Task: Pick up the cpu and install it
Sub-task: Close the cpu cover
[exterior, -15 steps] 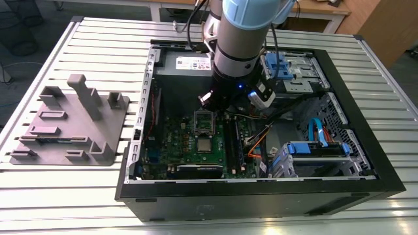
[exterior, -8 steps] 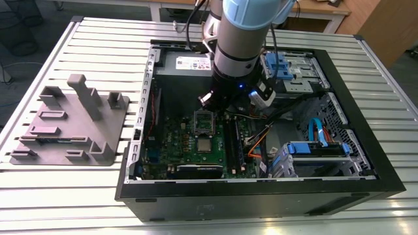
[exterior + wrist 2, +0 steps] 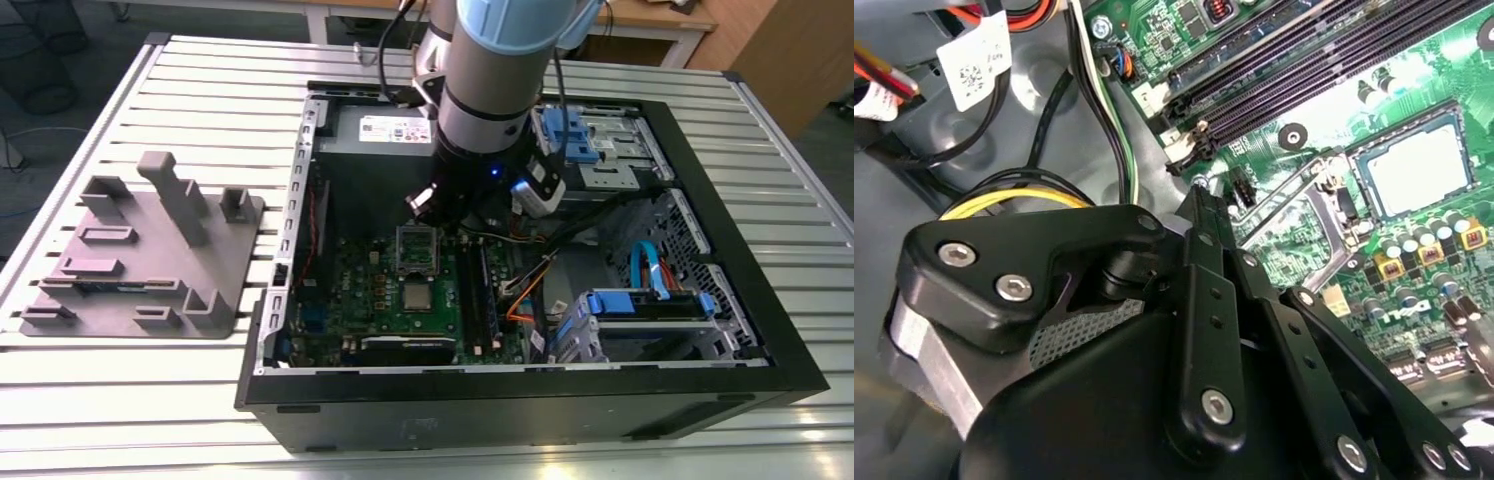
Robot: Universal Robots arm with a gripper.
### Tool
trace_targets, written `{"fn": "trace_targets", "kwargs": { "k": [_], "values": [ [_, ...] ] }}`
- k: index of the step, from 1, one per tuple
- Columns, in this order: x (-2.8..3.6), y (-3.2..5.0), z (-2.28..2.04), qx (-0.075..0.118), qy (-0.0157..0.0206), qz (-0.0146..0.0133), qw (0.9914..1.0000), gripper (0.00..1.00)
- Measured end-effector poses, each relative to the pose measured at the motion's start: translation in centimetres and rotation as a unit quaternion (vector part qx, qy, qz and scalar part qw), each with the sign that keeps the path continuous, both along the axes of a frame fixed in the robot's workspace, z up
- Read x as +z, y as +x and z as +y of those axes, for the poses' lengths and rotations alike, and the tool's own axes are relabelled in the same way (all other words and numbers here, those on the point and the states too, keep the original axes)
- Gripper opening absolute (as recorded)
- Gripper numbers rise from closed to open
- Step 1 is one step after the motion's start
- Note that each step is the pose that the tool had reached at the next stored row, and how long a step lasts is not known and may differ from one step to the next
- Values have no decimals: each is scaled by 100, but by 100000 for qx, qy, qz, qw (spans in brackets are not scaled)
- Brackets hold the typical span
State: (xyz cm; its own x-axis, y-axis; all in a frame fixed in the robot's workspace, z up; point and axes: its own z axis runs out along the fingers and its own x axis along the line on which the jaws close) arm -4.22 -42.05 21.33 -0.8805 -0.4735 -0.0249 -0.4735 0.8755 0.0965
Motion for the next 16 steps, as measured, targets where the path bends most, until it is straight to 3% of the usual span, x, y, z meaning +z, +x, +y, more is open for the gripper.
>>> {"fn": "trace_targets", "kwargs": {
  "k": [3, 8, 16],
  "values": [
    [33, 0, -2, 231, -2, -1, 100000, 11],
    [33, 0, -5, 333, 0, 0, 99999, 11],
    [56, 0, -40, 1797, -9, 1, 99984, 11]
  ]
}}
